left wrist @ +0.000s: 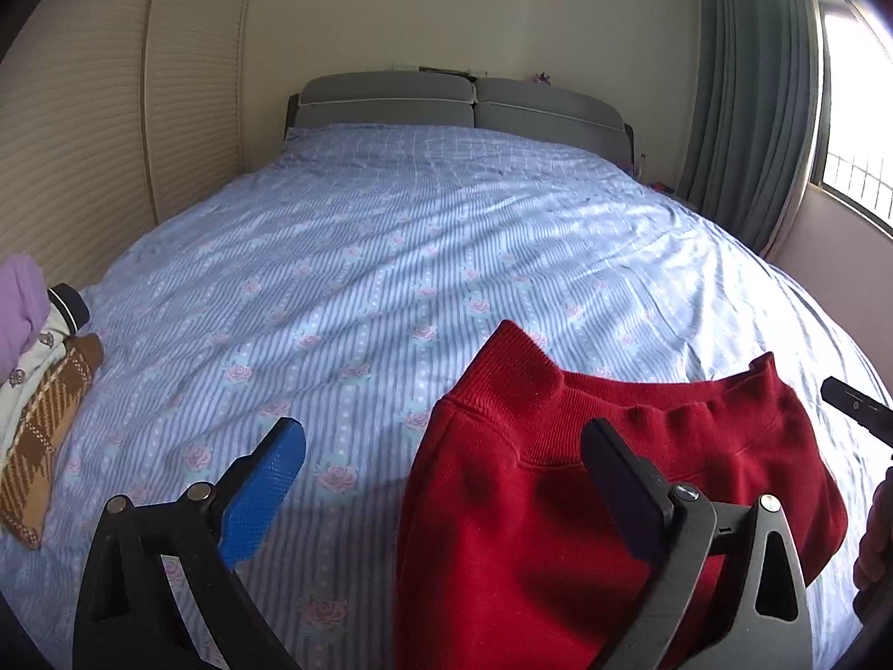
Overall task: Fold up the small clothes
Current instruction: 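Lift the hem and fold it toward the collar with both grippers, then release the hem with both grippers and flatten the folded sweatshirt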
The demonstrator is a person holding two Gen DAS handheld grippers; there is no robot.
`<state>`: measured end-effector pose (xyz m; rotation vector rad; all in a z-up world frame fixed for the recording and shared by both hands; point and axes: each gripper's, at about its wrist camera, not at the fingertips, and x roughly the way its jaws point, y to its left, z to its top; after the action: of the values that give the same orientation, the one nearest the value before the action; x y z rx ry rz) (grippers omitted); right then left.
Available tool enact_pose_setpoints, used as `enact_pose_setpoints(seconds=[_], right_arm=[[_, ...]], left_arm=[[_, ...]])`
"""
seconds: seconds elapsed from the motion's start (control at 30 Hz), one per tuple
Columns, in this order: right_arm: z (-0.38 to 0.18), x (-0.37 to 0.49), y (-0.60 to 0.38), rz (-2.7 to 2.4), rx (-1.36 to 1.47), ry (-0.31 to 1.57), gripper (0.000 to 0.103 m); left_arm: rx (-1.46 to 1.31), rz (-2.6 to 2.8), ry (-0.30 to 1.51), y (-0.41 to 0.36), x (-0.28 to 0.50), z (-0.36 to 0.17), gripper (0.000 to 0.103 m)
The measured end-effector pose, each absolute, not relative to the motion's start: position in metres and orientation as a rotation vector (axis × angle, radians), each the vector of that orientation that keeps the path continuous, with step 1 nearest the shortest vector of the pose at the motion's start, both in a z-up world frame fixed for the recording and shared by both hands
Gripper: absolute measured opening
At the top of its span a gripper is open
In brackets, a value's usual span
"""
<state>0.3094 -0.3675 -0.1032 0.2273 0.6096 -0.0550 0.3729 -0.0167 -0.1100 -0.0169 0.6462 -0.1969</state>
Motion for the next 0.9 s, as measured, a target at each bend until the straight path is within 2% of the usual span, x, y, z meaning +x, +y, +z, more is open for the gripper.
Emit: enact_pose_setpoints(seconds=[0.1,0.2,0.27,0.3,0.33,0.37,0.4,0.43,0.47,0.53,0.73,0.9], right_arm=[[-0.111,0.313,-0.364,-0.059,0.196,0.635,0.084],[-0.118,0.322,-0.358,-0.070,0.142,0.663,0.084],[-0.125,0.330,-0.355,-0.065,0.112,0.698,0.083],[-0.129,0.335,-0.354,-0.063,0.105,0.720,0.083],[-0.134,0.339,-0.354,-0.061,0.102,0.746,0.076],[-0.138,0.342,-0.355,-0.054,0.108,0.769,0.056],[-0.142,0.342,-0.356,-0.031,0.124,0.781,0.041],[-0.144,0.342,-0.356,-0.012,0.138,0.782,0.019],[-0.143,0.339,-0.356,-0.013,0.138,0.767,0.015],[-0.138,0.331,-0.356,-0.020,0.142,0.713,0.011],[-0.130,0.329,-0.364,-0.070,0.180,0.687,0.010],[-0.158,0.343,-0.362,-0.130,0.144,0.792,0.012]], left_arm=[[-0.027,-0.205,0.695,-0.013,0.382,-0.122,0.090],[-0.056,-0.233,0.758,-0.011,0.393,-0.135,0.076],[-0.067,-0.261,0.798,-0.012,0.399,-0.143,0.058],[-0.067,-0.272,0.817,-0.013,0.400,-0.146,0.054],[-0.064,-0.282,0.830,-0.014,0.401,-0.149,0.046],[-0.060,-0.293,0.836,-0.015,0.400,-0.151,0.036],[-0.052,-0.296,0.827,-0.017,0.398,-0.151,0.033],[-0.048,-0.294,0.815,-0.018,0.396,-0.150,0.027],[-0.053,-0.296,0.804,-0.019,0.395,-0.149,0.022],[-0.083,-0.289,0.794,-0.017,0.395,-0.146,0.019],[-0.092,-0.253,0.787,-0.017,0.402,-0.145,0.019],[-0.115,-0.228,0.841,-0.015,0.408,-0.168,0.029]])
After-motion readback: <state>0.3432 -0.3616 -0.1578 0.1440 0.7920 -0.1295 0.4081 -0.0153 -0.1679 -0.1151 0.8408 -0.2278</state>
